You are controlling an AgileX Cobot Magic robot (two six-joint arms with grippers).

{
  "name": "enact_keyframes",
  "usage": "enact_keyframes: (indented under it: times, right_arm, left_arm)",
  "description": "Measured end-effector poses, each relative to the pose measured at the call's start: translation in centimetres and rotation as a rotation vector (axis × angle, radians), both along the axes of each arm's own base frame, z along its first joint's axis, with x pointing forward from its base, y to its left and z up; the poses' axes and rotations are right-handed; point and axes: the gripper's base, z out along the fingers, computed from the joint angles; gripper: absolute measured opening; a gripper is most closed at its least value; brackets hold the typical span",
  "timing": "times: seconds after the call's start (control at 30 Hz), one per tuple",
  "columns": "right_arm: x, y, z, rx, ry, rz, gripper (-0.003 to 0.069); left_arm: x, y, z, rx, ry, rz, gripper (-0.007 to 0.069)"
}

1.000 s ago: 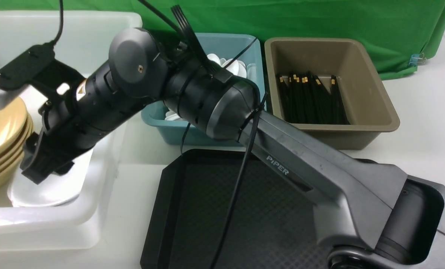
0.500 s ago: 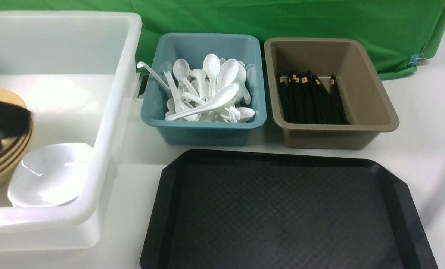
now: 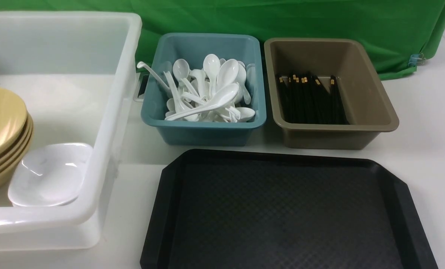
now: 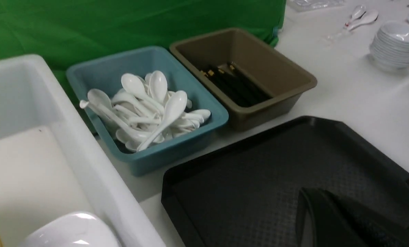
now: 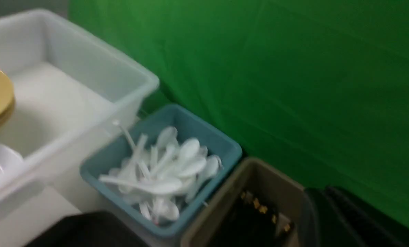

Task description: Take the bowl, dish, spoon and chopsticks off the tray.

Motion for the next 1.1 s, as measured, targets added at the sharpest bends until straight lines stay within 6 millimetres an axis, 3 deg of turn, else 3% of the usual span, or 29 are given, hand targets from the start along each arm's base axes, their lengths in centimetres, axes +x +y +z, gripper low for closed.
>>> enact_keyframes:
  times: [0.07,0.1,0.13,0.17,0.23,0.4,0.47,0.63,0.77,1.1]
  right_arm:
    - [-2.3,-2.5,-3.8,0.023,-0.013,-0.041,0.0003]
    - [-2.7,-2.9,-3.5,0.036,-0.037,-0.041,0.0003]
    - [-3.9,-4.1,-6.5,0.055,-0.068,-0.053,0.0004]
    - [-4.9,-5.0,-7.2,0.095,-0.111,-0.047,0.0004]
    - [-7.0,-6.6,-11.0,0.157,-0.215,-0.021,0.0004]
    - [-10.2,-8.0,-18.8,0.32,-0.385,0.113,0.0004]
    - [-11.4,-8.4,-21.0,0.387,-0.442,0.165,0.0004]
    - [-13.0,-9.2,-23.8,0.483,-0.502,0.211,0.0006]
    - [-12.9,-9.1,-24.1,0.486,-0.493,0.213,0.0023]
    - [-12.6,-9.0,-24.3,0.475,-0.476,0.21,0.0052]
  left_arm:
    - [-1.4,0.5,-1.1,-0.048,-0.033,0.021,-0.0018]
    - [-1.4,0.5,-1.4,-0.052,-0.031,0.023,-0.0018]
    - [-1.8,0.6,-2.3,-0.09,-0.04,0.035,-0.0018]
    - [-2.0,0.7,-2.4,-0.107,-0.052,0.039,-0.0018]
    - [-2.0,0.8,-3.8,-0.163,-0.086,0.056,-0.0018]
    - [-0.7,0.8,-5.9,-0.227,-0.136,0.089,-0.0018]
    - [0.1,0.7,-6.9,-0.242,-0.142,0.106,-0.0018]
    - [1.5,0.5,-9.3,-0.249,-0.12,0.133,-0.0018]
    - [1.9,0.5,-10.1,-0.245,-0.111,0.141,-0.0018]
    - [1.9,0.7,-9.9,-0.234,-0.154,0.156,-0.0018]
